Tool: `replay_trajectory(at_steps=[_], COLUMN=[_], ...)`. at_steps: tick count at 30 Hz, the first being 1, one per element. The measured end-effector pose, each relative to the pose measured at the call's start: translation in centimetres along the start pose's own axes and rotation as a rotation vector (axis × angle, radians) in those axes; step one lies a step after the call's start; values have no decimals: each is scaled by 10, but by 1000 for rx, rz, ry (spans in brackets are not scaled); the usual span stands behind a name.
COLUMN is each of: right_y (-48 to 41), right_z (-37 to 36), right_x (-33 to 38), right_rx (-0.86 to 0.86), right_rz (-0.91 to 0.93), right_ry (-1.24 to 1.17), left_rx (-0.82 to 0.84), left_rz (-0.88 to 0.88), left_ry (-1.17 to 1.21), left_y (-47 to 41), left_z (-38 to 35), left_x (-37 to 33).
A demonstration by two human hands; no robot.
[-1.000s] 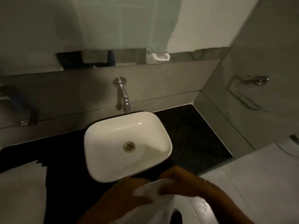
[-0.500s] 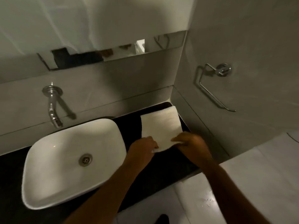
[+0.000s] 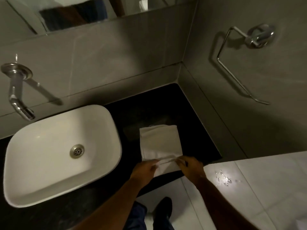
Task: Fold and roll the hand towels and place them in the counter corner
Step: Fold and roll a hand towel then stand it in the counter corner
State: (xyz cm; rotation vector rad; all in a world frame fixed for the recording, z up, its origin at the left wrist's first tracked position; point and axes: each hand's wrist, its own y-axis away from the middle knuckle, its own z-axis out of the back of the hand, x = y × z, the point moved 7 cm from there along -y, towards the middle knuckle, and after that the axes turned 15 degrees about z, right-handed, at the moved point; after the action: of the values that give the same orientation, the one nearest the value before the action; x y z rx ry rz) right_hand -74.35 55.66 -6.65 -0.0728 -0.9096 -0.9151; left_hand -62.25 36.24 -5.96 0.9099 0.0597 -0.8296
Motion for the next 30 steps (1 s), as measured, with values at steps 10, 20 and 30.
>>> replay_trajectory(at_steps=[10,20,30], right_y=[-13,13,-20], right_z=[-14,-33,-6], right_x=[0,40,39], right_rx=[-87,-22,132], right_rz=[78,697,432], right_ry=[365,540,204], left_rx=[-517,-309,62], left_rz=[-512,-409,-28], left_ry=[-360,-249,234], left_y=[34,4,-28], left_z=[-25,-35,13], left_x=[-50,-29,-27])
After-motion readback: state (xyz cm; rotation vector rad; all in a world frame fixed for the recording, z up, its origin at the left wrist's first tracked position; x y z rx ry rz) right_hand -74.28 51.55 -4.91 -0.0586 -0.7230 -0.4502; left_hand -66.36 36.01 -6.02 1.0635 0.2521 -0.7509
